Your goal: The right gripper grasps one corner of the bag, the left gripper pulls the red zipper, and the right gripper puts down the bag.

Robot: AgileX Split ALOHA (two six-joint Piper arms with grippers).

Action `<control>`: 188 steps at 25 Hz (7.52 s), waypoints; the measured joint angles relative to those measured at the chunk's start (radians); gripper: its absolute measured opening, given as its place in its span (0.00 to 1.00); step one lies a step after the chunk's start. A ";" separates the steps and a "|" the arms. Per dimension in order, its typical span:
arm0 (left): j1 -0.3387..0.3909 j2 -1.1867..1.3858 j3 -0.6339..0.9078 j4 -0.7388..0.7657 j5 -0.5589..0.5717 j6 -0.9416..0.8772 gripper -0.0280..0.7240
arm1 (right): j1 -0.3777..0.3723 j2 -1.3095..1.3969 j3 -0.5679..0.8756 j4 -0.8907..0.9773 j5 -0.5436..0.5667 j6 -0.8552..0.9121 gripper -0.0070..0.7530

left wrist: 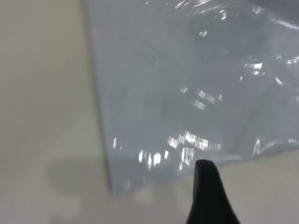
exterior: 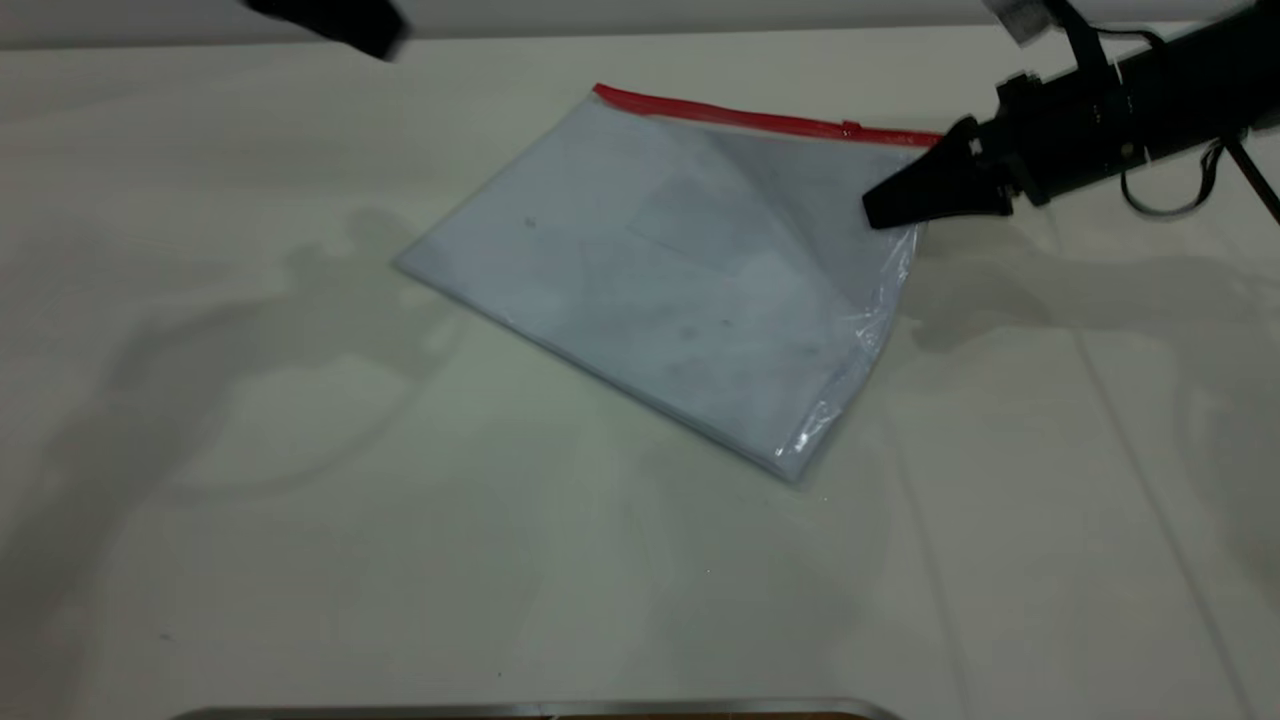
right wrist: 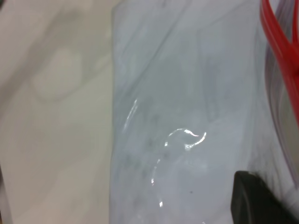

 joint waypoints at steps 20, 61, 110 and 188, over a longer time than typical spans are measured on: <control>-0.054 0.314 -0.419 -0.014 0.397 0.223 0.73 | 0.223 -0.030 -0.149 -0.198 0.086 0.077 0.05; -0.159 0.554 -0.688 -0.027 0.414 0.219 0.73 | 0.226 -0.030 -0.151 -0.164 0.014 0.047 0.05; -0.077 0.556 -0.697 0.203 0.398 -0.036 0.11 | -0.020 -0.028 -0.151 -0.064 0.041 0.198 0.05; -0.054 -0.766 -0.400 1.082 0.708 -1.266 0.82 | -0.043 -1.526 0.050 -0.833 0.271 1.240 0.76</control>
